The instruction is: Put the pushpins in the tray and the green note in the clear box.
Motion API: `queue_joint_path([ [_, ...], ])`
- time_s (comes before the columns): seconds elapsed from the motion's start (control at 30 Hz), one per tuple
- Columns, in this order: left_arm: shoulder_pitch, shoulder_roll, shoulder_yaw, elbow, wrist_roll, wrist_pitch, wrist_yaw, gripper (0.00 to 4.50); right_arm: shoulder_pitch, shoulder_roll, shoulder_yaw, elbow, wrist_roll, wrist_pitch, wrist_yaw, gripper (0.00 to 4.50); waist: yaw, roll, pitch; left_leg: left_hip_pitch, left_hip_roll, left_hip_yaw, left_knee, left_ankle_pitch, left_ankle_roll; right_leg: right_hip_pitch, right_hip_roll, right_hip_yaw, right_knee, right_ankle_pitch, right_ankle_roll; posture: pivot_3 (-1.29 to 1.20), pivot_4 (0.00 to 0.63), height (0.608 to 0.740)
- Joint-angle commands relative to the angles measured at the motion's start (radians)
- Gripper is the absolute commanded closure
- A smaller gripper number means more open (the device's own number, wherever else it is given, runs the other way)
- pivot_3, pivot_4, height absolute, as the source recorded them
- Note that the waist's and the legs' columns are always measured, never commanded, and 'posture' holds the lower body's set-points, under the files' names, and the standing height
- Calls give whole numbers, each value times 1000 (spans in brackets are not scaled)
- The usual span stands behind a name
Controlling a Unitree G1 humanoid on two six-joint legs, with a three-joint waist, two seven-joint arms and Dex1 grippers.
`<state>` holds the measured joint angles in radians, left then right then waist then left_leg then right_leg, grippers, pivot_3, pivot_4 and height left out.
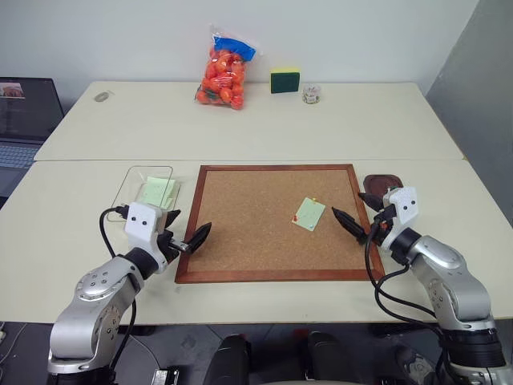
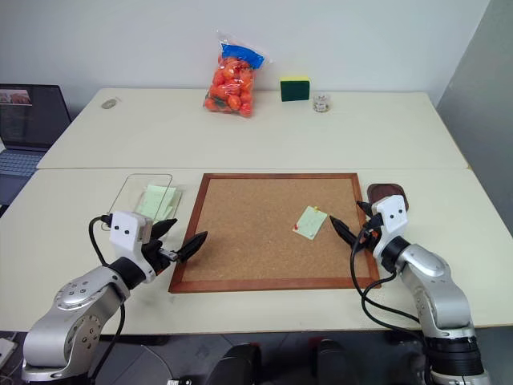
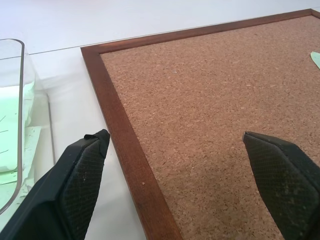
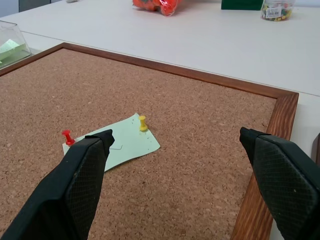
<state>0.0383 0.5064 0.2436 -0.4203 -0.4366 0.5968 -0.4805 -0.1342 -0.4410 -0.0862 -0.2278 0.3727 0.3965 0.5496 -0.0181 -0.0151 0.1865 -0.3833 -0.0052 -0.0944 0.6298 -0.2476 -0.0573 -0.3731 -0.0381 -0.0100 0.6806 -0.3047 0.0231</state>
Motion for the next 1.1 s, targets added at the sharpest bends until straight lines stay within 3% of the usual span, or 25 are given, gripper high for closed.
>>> queue_joint_path([
  [0.03,-10,4,11,-14,-1,-31,-4,0,4,-2,-16,-25,0,-24,2,73,0,0,0,0,0,0,0,0,0,0,0,0,0,0,0,0,150,740],
  [0.67,-22,-18,-16,-19,-6,-22,1,0,5,8,-1,-35,-6,-25,-4,73,0,0,0,0,0,0,0,0,0,0,0,0,0,0,0,0,150,740],
  [0.87,-65,-77,-105,-20,-5,-23,9,0,-22,20,33,-29,-24,-30,-2,73,0,0,0,0,0,0,0,0,0,0,0,0,0,0,0,0,150,740],
  [0.97,-98,-115,-157,-13,1,-26,18,430,-42,30,53,-17,-35,-37,0,0,0,0,0,0,0,0,0,0,0,0,0,0,0,0,1,0,150,740],
  [1.1,-132,-146,-208,4,16,-31,24,1323,-69,39,78,-1,-50,-49,9,0,-2,0,0,0,0,1,0,0,0,0,0,0,0,1,1,0,150,740],
])
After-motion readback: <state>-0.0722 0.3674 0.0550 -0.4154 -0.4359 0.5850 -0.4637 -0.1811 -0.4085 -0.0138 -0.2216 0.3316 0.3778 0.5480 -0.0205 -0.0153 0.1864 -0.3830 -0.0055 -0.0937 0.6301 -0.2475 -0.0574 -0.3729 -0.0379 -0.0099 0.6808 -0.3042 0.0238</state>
